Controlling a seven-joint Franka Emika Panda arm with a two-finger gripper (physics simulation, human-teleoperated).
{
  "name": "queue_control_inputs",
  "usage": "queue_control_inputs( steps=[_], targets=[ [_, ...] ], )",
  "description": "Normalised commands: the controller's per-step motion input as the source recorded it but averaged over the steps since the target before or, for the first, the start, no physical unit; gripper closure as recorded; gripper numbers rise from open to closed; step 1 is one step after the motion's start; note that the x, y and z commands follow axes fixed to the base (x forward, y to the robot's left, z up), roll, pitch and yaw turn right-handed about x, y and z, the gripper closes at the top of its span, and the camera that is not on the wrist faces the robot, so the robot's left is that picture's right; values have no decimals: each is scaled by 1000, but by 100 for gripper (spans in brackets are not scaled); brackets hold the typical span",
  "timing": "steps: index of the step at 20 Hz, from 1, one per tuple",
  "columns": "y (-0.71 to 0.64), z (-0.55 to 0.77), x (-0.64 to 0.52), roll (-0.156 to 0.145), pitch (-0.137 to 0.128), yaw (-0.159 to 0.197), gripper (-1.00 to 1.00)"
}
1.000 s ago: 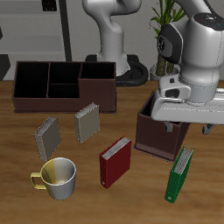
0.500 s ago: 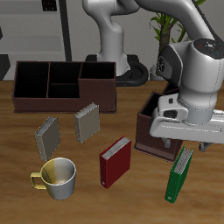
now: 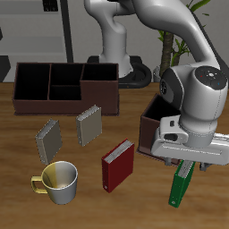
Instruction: Place the green book into the left desk caddy's left compartment
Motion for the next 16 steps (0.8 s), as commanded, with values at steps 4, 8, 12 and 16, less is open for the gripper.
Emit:
queue_control_inputs(
  steps=[4, 8, 12, 16],
  targets=[
    [-11, -376, 38, -8, 40, -14, -100],
    [30, -242, 26, 8, 33, -25, 100],
    [21, -6, 15, 1, 7, -14, 100],
    [-46, 258, -79, -9, -24, -16, 100]
  ],
)
